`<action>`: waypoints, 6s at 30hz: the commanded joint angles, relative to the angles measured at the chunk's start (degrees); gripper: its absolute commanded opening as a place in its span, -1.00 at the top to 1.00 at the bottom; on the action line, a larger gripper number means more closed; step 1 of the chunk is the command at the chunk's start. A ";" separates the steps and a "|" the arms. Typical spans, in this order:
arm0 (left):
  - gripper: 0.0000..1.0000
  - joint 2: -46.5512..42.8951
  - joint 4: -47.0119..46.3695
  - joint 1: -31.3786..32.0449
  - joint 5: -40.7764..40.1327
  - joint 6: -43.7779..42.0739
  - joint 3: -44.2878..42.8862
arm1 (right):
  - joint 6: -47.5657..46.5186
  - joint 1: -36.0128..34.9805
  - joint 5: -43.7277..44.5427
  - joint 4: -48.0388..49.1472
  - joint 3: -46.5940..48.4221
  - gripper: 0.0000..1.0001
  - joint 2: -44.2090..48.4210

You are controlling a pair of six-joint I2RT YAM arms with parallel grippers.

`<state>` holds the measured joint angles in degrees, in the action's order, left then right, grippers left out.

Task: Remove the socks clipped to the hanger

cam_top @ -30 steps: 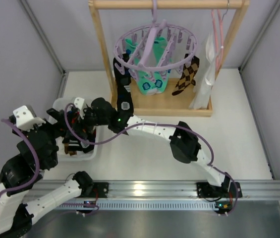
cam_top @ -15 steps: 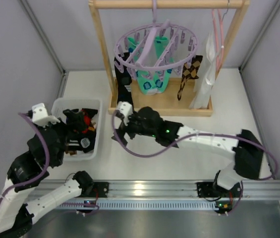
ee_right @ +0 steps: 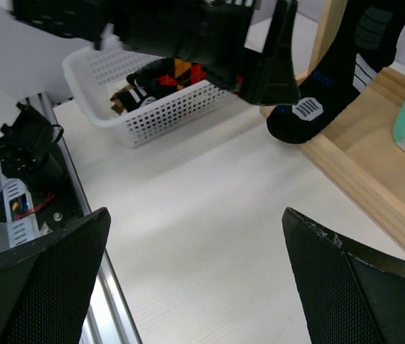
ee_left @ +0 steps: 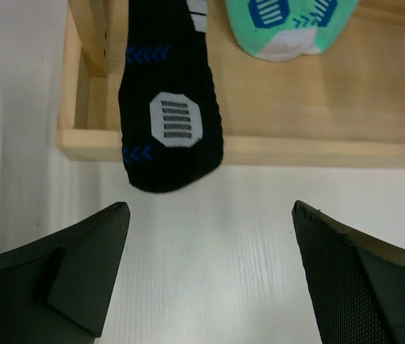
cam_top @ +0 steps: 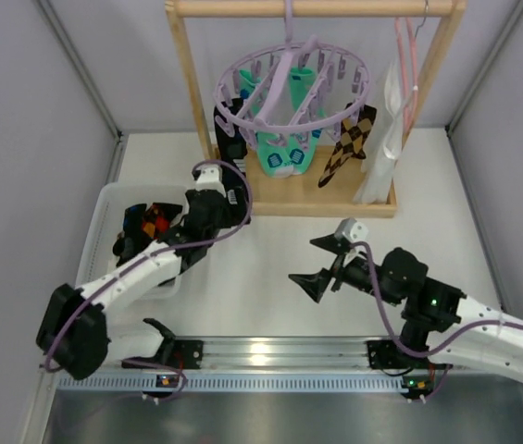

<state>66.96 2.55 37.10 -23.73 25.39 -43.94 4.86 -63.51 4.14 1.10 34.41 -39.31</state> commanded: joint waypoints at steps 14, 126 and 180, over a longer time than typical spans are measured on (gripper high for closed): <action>-0.97 30.68 -26.72 -20.84 29.35 -5.35 -13.88 | -0.38 0.49 -12.30 -5.15 -2.60 -0.97 10.14; 1.00 38.16 -18.45 50.70 -47.64 -34.18 -27.95 | -3.02 8.31 41.21 -38.64 75.45 -0.41 -51.74; 1.00 8.19 -2.81 37.78 -39.82 -6.05 -2.12 | 2.34 20.08 29.79 -20.09 61.56 1.00 -44.63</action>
<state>77.49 -1.76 75.42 -64.64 16.25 -47.42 4.16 -45.84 36.71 -23.92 95.70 -85.69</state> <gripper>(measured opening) 0.025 0.235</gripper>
